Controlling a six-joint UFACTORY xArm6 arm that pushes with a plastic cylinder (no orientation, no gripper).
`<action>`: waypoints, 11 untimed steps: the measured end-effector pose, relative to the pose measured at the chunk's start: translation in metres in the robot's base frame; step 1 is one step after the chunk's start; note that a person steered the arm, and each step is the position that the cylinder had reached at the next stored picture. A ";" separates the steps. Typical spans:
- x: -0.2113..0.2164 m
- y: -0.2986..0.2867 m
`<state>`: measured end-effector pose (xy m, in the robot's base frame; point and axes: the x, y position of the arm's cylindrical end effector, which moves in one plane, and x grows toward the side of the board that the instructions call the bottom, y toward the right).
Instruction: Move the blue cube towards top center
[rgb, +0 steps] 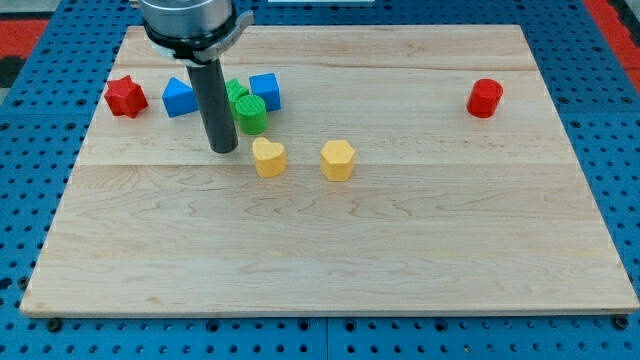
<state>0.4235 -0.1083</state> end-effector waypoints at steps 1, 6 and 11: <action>0.009 0.056; -0.050 0.052; -0.132 -0.050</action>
